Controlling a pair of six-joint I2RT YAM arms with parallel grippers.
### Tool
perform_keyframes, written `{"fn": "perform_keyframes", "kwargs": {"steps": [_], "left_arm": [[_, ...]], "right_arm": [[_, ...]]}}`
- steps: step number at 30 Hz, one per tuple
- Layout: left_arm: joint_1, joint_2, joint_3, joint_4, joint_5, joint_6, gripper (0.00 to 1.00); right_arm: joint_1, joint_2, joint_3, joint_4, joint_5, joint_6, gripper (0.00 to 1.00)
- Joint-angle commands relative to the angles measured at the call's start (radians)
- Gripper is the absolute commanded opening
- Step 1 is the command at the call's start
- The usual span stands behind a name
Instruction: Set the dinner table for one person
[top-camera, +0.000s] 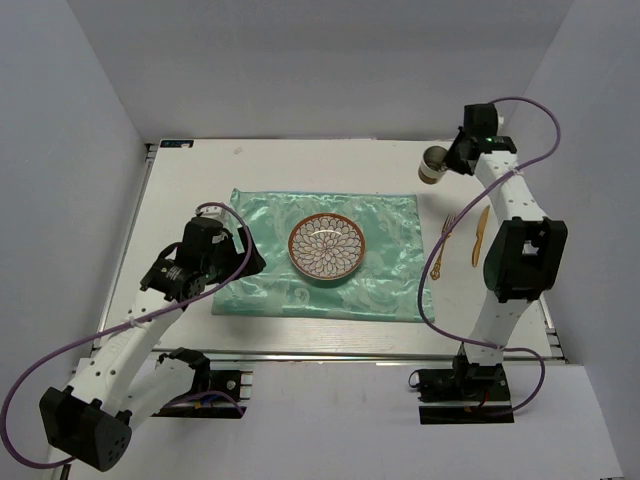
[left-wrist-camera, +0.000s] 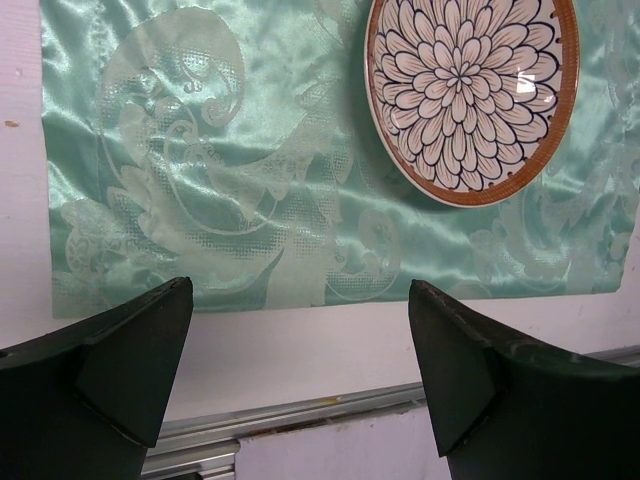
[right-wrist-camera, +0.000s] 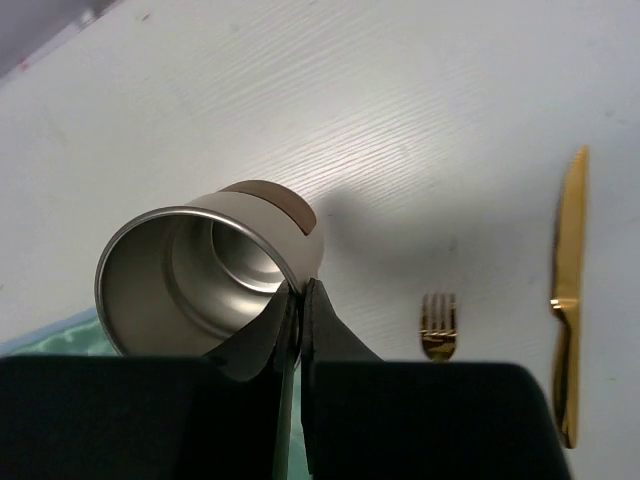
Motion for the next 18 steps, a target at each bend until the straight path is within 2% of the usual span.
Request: {"fn": "perform_keyframes", "kwargs": {"steps": [1,8,18], "left_arm": [[0.001,-0.030,-0.002,-0.006,-0.035,-0.008,0.98],[0.001,-0.041,-0.005,-0.004,-0.034,-0.010,0.98],[0.001,-0.047,-0.007,0.002,-0.024,-0.007,0.98]], "right_arm": [[0.084,0.003,-0.018,-0.013,-0.023,-0.025,0.00],[0.177,-0.017,-0.138,0.031,-0.034,-0.004,0.00],[0.208,0.046,-0.124,0.033,0.011,-0.019,0.00]]}}
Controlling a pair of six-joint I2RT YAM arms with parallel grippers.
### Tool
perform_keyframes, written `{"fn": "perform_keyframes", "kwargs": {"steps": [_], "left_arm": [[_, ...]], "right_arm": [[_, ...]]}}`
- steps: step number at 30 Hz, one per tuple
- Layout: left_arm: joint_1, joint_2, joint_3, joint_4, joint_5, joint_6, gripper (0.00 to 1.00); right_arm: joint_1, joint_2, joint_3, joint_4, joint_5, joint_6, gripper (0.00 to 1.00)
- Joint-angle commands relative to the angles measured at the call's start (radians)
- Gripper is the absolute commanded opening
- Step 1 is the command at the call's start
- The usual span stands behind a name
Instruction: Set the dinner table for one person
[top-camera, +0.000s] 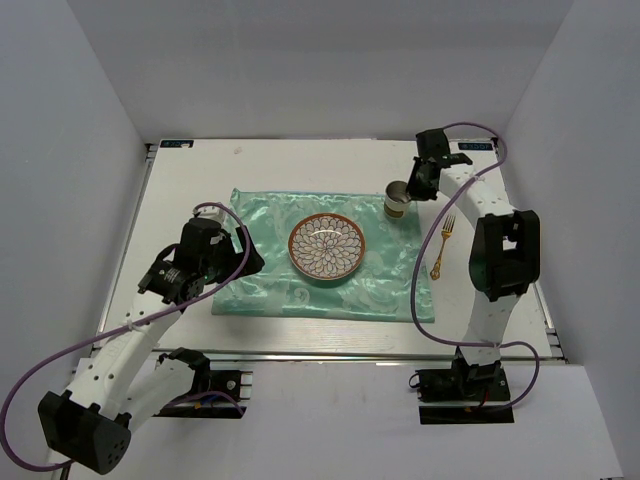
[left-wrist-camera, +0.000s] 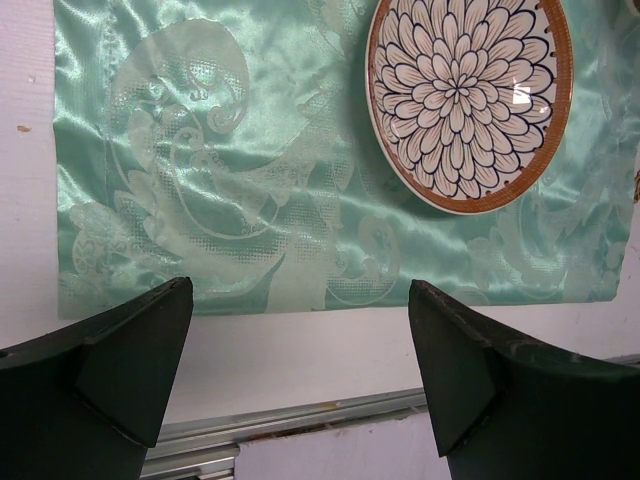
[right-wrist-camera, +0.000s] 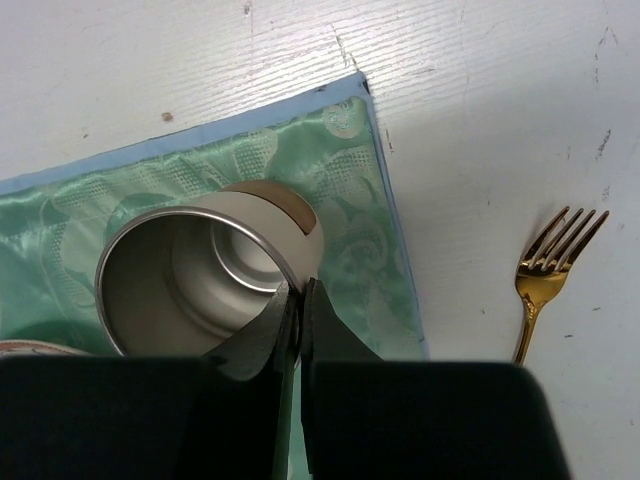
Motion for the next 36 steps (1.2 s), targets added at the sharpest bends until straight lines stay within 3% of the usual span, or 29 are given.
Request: {"fn": "perform_keyframes", "kwargs": {"steps": [1,6,7,8,9,10,11,12,19,24,31,36], "left_arm": [[0.001,-0.025,-0.005,-0.001,-0.005,0.002,0.98],[0.001,-0.028,-0.006,0.002,-0.005,0.002,0.98],[0.001,-0.027,-0.006,0.002,-0.003,0.002,0.98],[0.001,-0.027,-0.006,0.002,-0.001,0.002,0.98],[0.001,-0.027,-0.006,0.002,-0.001,0.002,0.98],[0.001,-0.027,-0.005,0.000,-0.001,0.002,0.98],[0.001,-0.027,-0.005,0.000,-0.001,0.002,0.98],[0.001,-0.028,-0.005,0.000,-0.003,0.002,0.98],[0.001,-0.043,-0.006,0.002,0.002,0.004,0.98],[0.001,-0.040,-0.006,0.008,0.020,0.016,0.98],[0.001,-0.046,-0.009,0.020,0.071,0.036,0.98],[-0.008,-0.047,-0.011,0.022,0.080,0.044,0.98]], "right_arm": [[0.004,0.033,0.034,0.030,0.002,-0.019,0.00],[0.001,0.040,0.016,0.045,-0.041,-0.010,0.00],[0.000,0.036,0.008,0.064,-0.063,-0.010,0.05],[0.001,0.031,0.009,0.065,-0.064,-0.010,0.16],[0.003,0.031,0.014,0.061,-0.064,-0.008,0.44],[-0.002,0.028,0.016,0.053,-0.067,-0.007,0.58],[-0.002,0.013,0.014,0.049,-0.066,-0.004,0.83],[-0.008,-0.001,0.003,0.053,-0.066,0.003,0.89],[-0.054,-0.220,-0.176,0.113,-0.064,-0.010,0.89],[-0.167,-0.370,-0.377,0.145,-0.093,-0.089,0.89],[-0.342,-0.425,-0.518,0.142,-0.018,-0.080,0.89],[-0.414,-0.385,-0.526,0.124,0.034,-0.043,0.89]]}}
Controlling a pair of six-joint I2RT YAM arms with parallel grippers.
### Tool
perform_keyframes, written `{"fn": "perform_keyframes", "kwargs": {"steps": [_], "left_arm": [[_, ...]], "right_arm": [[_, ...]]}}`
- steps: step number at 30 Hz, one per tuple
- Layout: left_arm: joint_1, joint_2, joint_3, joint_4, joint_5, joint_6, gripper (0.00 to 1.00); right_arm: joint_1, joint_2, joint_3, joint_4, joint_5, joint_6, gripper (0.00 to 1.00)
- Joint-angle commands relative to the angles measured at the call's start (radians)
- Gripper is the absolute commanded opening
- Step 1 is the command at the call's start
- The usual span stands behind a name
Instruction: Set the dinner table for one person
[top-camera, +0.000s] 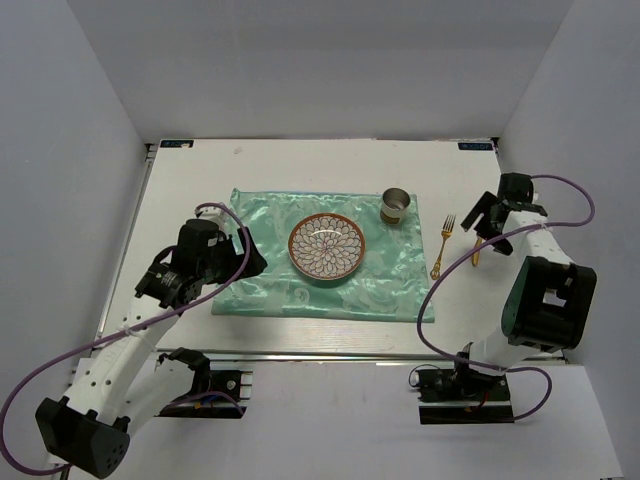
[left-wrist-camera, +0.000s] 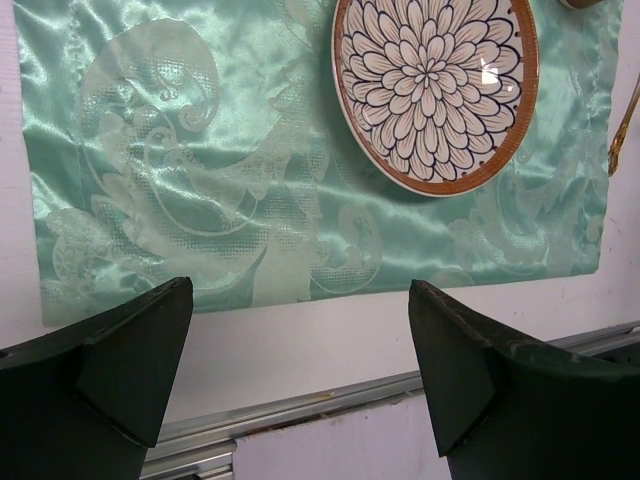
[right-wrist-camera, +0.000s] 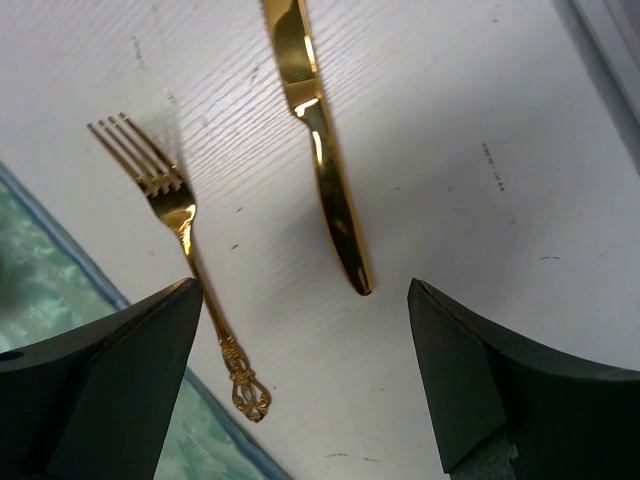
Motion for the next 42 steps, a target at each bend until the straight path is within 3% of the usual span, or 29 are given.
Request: {"fn": "perform_keyframes", "kwargs": {"steps": [1,8,17,21,26,29,33,38,42], "left_arm": [[-0.006,-0.016,-0.009,0.015,0.023,0.020,0.98],[-0.006,0.021,-0.005,0.012,0.021,0.023,0.98],[-0.006,0.021,-0.011,0.035,0.093,0.049,0.98],[-0.006,0.026,-0.011,0.038,0.112,0.055,0.98],[-0.006,0.017,-0.012,0.043,0.119,0.056,0.98],[-0.006,0.011,-0.014,0.044,0.118,0.058,0.98],[-0.006,0.010,-0.014,0.044,0.118,0.058,0.98],[-0.006,0.015,-0.014,0.044,0.122,0.058,0.98],[-0.006,-0.009,-0.014,0.047,0.133,0.063,0.98]], "right_arm": [[-0.043,0.008,0.000,0.018,0.049,0.021,0.89],[-0.083,0.070,-0.029,0.076,0.043,-0.008,0.89],[-0.088,0.264,0.095,0.027,0.003,-0.063,0.85],[-0.077,0.319,0.112,0.002,0.026,-0.069,0.75],[-0.060,0.348,0.083,0.011,0.052,-0.071,0.54],[-0.057,0.347,0.031,0.039,0.027,-0.068,0.38],[-0.063,0.348,-0.014,0.079,-0.002,-0.055,0.00],[-0.062,0.295,-0.012,0.056,0.010,-0.031,0.00],[-0.059,0.142,-0.043,0.068,-0.031,0.003,0.00]]}}
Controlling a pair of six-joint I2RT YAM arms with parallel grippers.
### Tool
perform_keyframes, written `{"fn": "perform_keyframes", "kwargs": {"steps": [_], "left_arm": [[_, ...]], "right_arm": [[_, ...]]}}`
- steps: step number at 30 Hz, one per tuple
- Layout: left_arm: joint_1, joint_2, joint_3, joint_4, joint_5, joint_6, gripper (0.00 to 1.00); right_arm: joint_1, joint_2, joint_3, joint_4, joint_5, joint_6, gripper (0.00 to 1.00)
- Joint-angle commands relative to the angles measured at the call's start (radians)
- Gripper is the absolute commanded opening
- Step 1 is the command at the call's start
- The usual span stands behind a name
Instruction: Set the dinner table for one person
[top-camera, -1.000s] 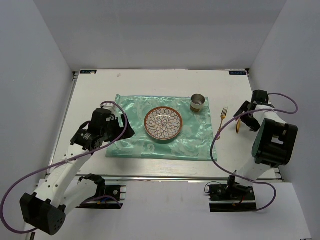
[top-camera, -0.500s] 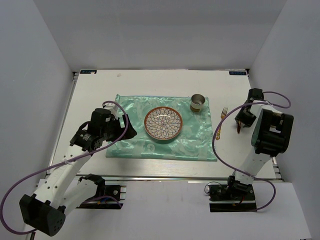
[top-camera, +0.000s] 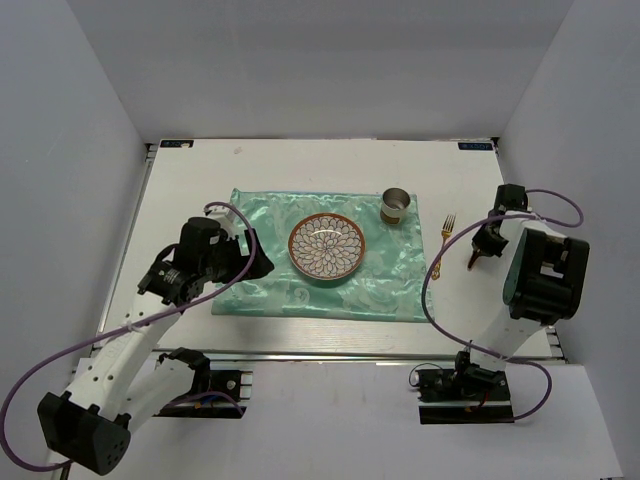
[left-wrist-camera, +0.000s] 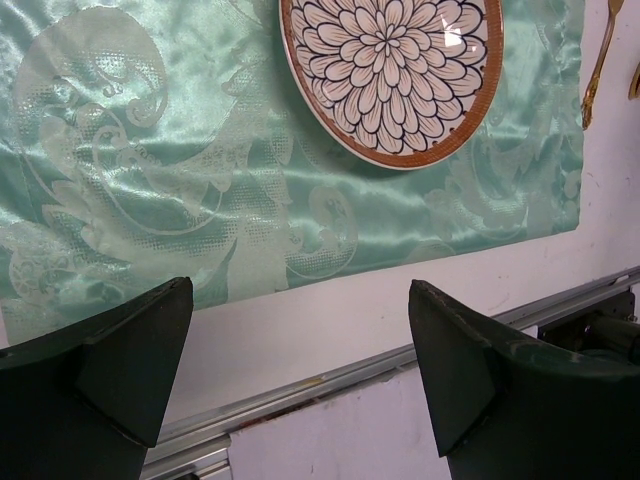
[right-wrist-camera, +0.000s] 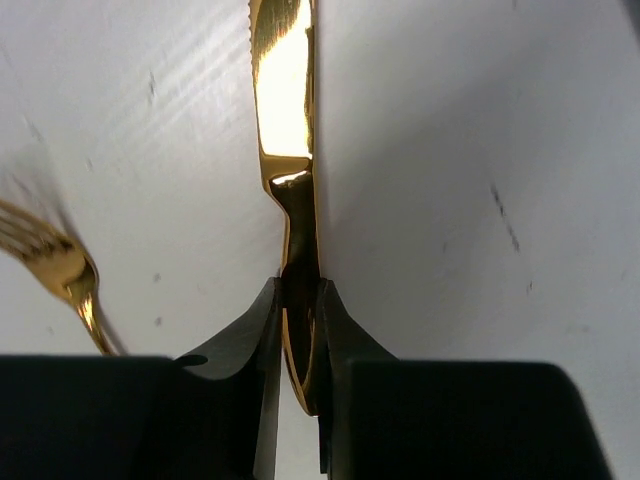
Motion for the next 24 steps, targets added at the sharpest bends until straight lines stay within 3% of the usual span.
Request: {"fn": "perform_keyframes", "kwargs": {"steps": [1,12,18,24], "left_arm": [[-0.005,-0.045,-0.013,0.021,0.014,0.014,0.98],[-0.005,-0.056,-0.015,0.022,0.008,0.009,0.98],[-0.005,-0.099,-0.015,0.019,-0.019,0.000,0.98],[-0.005,-0.154,-0.024,0.034,-0.009,0.002,0.98]], "right_arm": [[0.005,-0.119,-0.058,-0.046,-0.055,0.034,0.00],[0.095,-0.403,-0.171,-0.101,-0.178,-0.009,0.00],[0.204,-0.505,-0.334,-0.089,-0.275,-0.024,0.00],[0.318,-0.590,-0.384,-0.098,-0.314,0.002,0.00]]}}
